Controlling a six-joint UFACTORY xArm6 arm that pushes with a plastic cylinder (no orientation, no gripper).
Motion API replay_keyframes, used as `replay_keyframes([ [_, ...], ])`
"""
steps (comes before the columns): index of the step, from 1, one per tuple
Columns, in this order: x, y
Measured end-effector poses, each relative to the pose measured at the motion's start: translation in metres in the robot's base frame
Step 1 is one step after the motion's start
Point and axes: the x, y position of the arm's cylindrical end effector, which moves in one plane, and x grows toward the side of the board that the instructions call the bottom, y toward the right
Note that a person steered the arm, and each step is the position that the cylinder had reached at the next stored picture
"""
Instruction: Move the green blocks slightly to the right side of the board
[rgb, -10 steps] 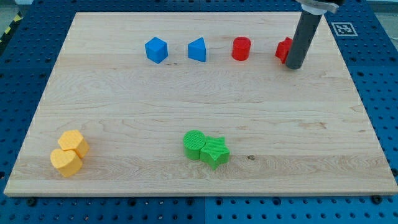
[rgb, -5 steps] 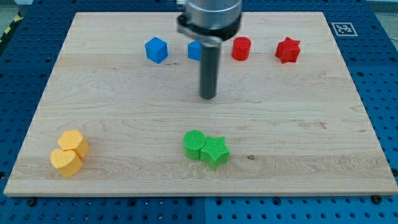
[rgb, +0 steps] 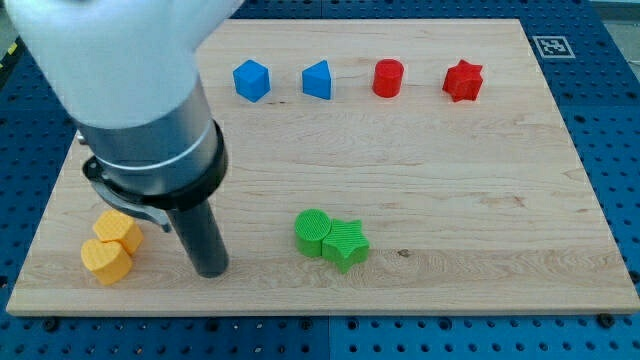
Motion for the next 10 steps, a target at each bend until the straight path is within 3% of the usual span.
replay_keyframes([
  [2,0.000,0.036],
  [6,-0.045,0.082],
  [10,0.008,0.117],
])
